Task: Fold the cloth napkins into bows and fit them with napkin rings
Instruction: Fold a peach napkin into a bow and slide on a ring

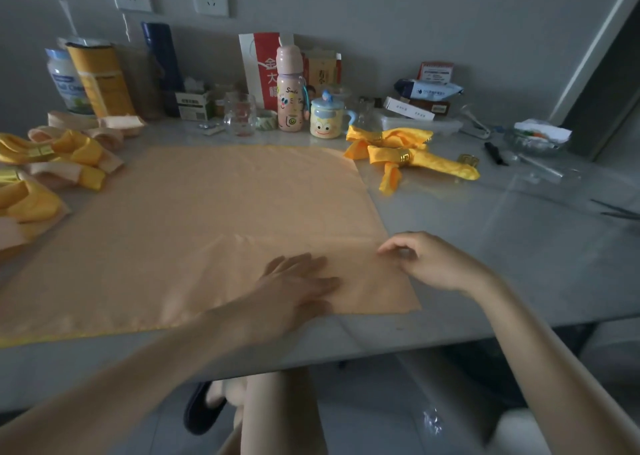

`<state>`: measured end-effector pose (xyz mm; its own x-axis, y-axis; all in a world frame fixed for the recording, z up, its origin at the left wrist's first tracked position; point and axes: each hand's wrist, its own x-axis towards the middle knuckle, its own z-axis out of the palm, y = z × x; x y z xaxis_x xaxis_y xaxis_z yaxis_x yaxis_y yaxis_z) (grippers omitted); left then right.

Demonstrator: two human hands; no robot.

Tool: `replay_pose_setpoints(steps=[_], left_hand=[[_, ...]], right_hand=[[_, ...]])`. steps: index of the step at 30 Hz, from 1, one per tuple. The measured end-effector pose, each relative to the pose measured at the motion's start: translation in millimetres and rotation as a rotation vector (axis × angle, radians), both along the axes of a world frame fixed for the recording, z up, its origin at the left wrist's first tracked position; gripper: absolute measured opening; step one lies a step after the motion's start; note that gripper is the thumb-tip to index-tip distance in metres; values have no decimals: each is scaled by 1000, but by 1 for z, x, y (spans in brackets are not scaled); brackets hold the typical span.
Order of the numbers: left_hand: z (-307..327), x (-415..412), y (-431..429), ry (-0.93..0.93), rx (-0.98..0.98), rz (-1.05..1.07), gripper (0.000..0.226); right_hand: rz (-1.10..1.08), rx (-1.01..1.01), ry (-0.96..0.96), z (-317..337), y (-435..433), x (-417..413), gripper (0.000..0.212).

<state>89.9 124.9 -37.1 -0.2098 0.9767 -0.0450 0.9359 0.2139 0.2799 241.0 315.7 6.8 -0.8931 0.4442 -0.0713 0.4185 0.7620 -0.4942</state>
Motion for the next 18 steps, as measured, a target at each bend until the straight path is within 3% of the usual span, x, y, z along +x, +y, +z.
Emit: replay_pose_setpoints(steps=[7,9,12,15,18], left_hand=[[-5,-2,-2,-150,234,76,102],[-1,-2,-1,-258,285,107,73],[8,-3,1,-459,309,110,29],[15,-6,-4,-560,350,157,41],[25,-10,-9,-537,417,220,33]], right_hand=[[27,-85,-123,-4,-8,21,65],[21,-66,-60,-7,-10,23,55],[-58,11,191,-12,-13,20,34],[-102,26,296,-12,-17,15,12],[-125,22,339,-4,-18,11,17]])
